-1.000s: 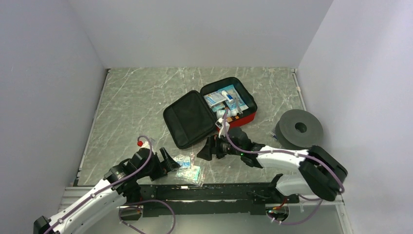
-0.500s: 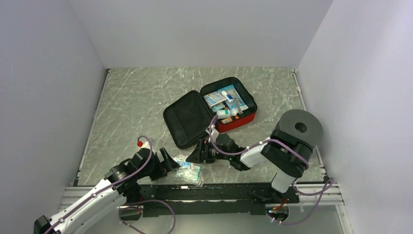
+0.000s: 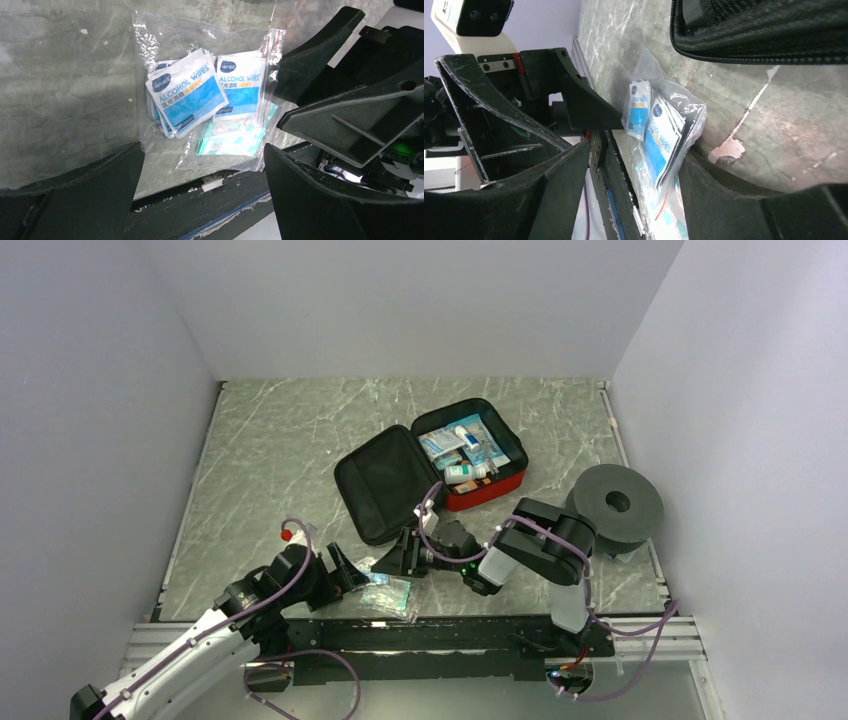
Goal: Organize the medicine kit
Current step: Pick up the medical item at the center of the board.
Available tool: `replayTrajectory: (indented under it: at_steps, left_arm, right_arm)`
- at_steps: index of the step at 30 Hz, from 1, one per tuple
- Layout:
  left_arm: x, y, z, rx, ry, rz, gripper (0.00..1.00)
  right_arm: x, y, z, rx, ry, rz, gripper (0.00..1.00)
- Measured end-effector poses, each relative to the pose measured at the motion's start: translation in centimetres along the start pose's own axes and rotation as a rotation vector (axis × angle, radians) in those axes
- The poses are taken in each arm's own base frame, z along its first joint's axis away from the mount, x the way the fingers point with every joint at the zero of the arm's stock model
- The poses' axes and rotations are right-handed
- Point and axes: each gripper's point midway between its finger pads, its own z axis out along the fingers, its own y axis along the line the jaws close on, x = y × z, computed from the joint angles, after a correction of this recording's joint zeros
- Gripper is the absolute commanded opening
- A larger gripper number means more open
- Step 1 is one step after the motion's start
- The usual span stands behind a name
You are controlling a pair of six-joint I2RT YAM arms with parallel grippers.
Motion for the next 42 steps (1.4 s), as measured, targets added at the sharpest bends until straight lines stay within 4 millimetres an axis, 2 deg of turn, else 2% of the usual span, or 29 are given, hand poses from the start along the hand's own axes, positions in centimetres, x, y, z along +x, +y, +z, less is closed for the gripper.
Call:
replayTrajectory:
  at_steps: [2,4,7,8,10,19,25,30,36,42]
  left_arm:
    - [0.0,0.0,0.0,0.002,-0.001,0.002,0.96]
    - [0.0,0.0,0.0,0.001,-0.001,0.003,0.96]
    - [0.0,0.1,0.0,0.001,-0.002,0.007,0.96]
    - [0.0,0.1,0.0,0.000,-0.002,0.008,0.96]
    - [0.0,0.1,-0.1,0.002,-0.002,0.009,0.96]
    - [0.0,0.2,-0.7,-0.005,0.003,0.027,0.99]
    - [-1.0,-2.2,-2.8,0.052,-0.025,0.058,0.99]
    - [-1.5,-4.0,-4.3,0.113,-0.037,0.093,1.00]
    - [-1.4,-4.8,-5.1,0.152,-0.027,0.121,1.00]
    - [-2.1,-6.8,-7.1,0.220,-0.059,0.159,0.99]
  right_arm:
    - [0.2,0.1,0.3,-0.007,0.004,0.004,0.56]
    - [0.3,0.1,0.6,-0.012,0.009,0.011,0.44]
    - [0.4,0.2,1.0,-0.024,0.011,0.021,0.24]
    - [0.4,0.2,1.1,-0.029,0.011,0.023,0.14]
    - [0.4,0.3,1.2,-0.039,0.012,0.032,0.00]
    - [0.4,0.8,1.1,-0.069,0.010,0.051,0.00]
    - [0.4,1.5,-0.1,-0.073,0.004,0.057,0.00]
    - [-0.5,3.2,-1.2,-0.115,-0.017,0.070,0.00]
    - [-0.7,5.1,-2.5,-0.168,-0.020,0.085,0.00]
    - [-1.6,8.6,-3.8,-0.257,-0.043,0.051,0.00]
